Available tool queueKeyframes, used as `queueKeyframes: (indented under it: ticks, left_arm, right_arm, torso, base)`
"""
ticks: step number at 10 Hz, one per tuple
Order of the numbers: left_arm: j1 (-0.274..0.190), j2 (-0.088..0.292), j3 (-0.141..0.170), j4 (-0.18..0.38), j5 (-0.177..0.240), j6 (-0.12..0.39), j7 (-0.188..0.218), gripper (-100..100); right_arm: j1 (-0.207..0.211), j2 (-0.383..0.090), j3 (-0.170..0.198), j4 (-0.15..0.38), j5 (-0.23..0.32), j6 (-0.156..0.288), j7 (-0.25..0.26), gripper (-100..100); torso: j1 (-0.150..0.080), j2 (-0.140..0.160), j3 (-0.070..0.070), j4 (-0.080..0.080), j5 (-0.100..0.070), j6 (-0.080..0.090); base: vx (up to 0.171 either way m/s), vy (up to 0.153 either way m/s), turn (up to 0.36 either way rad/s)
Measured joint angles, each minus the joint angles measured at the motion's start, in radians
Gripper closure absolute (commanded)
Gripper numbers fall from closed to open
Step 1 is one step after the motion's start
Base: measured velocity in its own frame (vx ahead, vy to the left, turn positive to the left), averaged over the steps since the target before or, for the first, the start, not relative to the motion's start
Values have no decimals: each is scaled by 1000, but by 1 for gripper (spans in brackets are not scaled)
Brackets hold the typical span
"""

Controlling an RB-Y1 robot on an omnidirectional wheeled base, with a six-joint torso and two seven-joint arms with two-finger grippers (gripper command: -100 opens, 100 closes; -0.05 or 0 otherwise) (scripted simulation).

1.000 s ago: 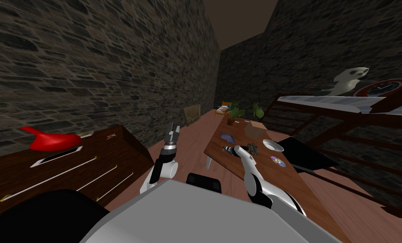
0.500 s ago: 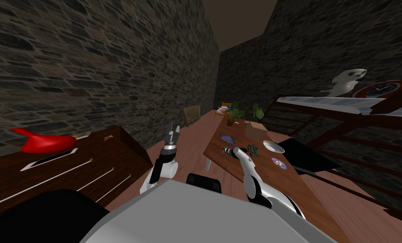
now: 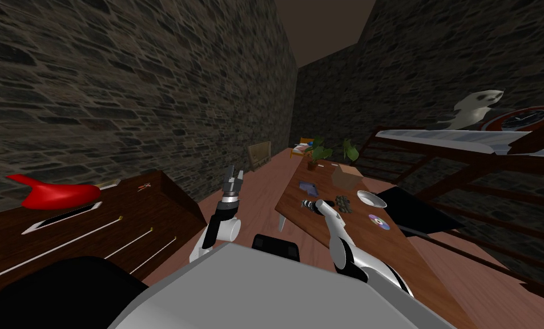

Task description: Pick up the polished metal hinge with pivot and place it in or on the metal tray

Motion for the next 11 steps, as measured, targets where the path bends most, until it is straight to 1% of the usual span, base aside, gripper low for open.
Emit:
queueKeyframes:
  ticks: [1,2,3,4,5,6,8,9,10,11]
  left_arm:
    - [0,0,0,0,0,0,0,0]
    - [0,0,0,0,0,0,0,0]
    - [0,0,0,0,0,0,0,0]
    - [0,0,0,0,0,0,0,0]
    - [0,0,0,0,0,0,0,0]
    - [0,0,0,0,0,0,0,0]
    - [0,0,0,0,0,0,0,0]
    - [0,0,0,0,0,0,0,0]
    - [0,0,0,0,0,0,0,0]
    - [0,0,0,0,0,0,0,0]
  right_arm:
    - [0,0,0,0,0,0,0,0]
    - [0,0,0,0,0,0,0,100]
    - [-22,-15,0,19,-2,5,-4,100]
    - [-32,-22,1,16,0,15,-13,100]
    - [-32,-23,1,15,1,18,-15,0]
    - [-31,-22,1,15,1,18,-15,100]
    - [-29,-37,-6,11,19,34,-40,100]
    - [-34,-44,-9,21,24,39,-51,100]
    - [-39,-59,-16,33,32,45,-68,100]
    - [-56,-77,-22,68,39,39,-84,100]
  torso:
    - [0,0,0,0,0,0]
    - [0,0,0,0,0,0]
    - [0,4,2,1,0,0]
    - [1,7,4,1,0,0]
    - [1,5,3,1,0,0]
    - [0,2,2,1,0,0]
    - [13,6,3,1,2,-1]
    - [14,6,3,1,2,-1]
    - [15,5,3,1,3,-1]
    - [16,3,2,0,3,-1]
  base:
    - [0,0,0]
    - [-84,10,26]
    - [-125,22,14]
    - [-52,12,-4]
    - [-10,2,-1]
    - [-89,121,100]
    - [-88,196,71]
    - [-63,204,60]
    - [-28,229,34]
    - [-14,208,17]
